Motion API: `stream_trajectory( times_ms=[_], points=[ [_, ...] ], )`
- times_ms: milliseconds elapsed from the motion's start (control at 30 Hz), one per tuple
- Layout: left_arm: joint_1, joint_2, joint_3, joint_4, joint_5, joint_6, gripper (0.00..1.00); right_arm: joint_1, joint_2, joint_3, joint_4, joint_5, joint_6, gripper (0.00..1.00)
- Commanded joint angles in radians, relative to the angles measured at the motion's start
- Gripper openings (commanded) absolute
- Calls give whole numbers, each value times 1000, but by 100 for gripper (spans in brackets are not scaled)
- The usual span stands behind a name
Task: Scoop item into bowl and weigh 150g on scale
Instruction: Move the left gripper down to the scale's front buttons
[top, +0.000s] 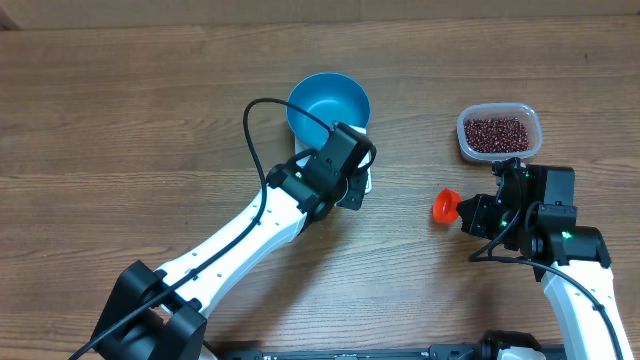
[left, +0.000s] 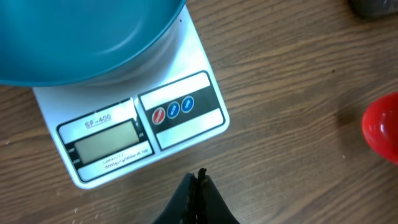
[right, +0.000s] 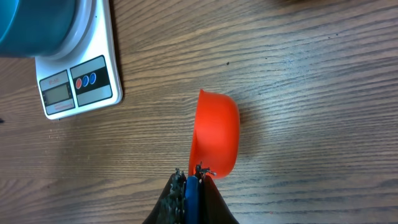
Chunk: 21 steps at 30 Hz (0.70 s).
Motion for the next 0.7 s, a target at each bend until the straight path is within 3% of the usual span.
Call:
stream_trajectory(
  times_ms=[0,667],
  points=[
    [-1,7,-36,47,8,15,4,-4,-16,33,6,-10,-8,4],
    [-3,71,-138,209,-101,16,4,-4,-16,33,6,-10,-8,4]
  ],
)
